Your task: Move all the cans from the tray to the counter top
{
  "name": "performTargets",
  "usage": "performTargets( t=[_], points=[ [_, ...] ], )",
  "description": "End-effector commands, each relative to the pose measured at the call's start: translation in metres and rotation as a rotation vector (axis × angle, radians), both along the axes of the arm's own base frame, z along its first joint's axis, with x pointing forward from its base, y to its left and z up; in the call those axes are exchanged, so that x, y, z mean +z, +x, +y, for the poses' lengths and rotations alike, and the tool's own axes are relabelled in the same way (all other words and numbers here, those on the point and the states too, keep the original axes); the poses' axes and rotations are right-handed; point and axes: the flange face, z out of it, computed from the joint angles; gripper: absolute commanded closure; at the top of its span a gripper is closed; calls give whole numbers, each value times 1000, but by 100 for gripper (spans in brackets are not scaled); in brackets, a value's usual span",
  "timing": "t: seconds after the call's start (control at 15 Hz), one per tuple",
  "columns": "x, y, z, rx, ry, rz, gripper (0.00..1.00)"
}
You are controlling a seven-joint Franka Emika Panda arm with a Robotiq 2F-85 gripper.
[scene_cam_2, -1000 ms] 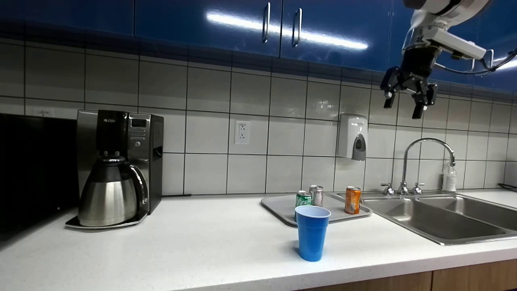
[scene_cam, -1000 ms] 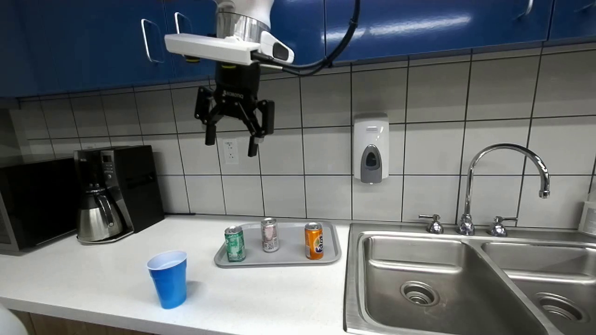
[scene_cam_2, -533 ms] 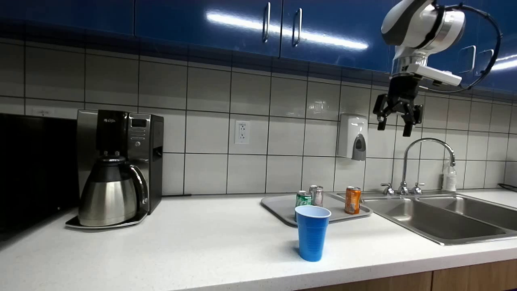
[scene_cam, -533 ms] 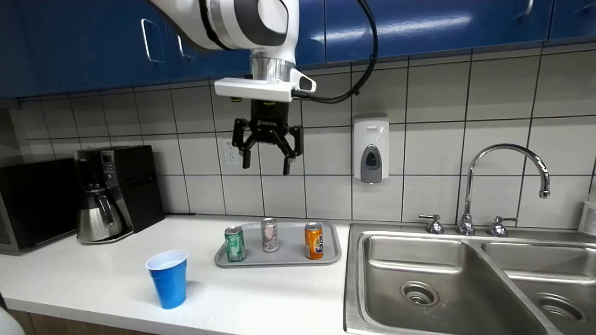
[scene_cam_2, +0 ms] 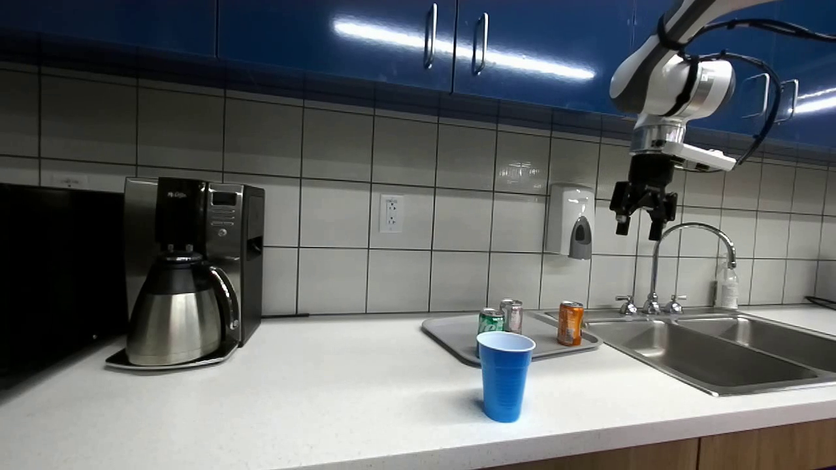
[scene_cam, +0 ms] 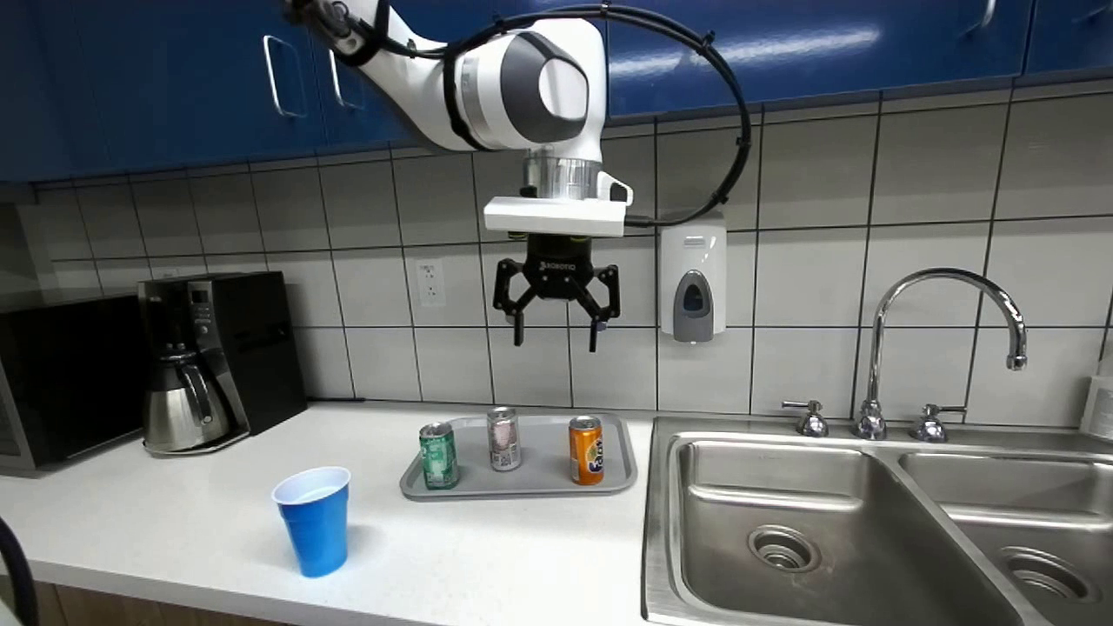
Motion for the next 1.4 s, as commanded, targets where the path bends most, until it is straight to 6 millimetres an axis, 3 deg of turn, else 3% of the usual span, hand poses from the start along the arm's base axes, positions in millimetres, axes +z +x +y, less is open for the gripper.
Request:
performTargets(
  t=[0.0, 0.73, 1.33],
  points=[
    [-10, 10, -14, 82, -10, 0, 0],
    [-69, 20, 8, 182, -17, 109, 0],
    [-105, 34, 8, 147, -57, 24, 0]
  ],
)
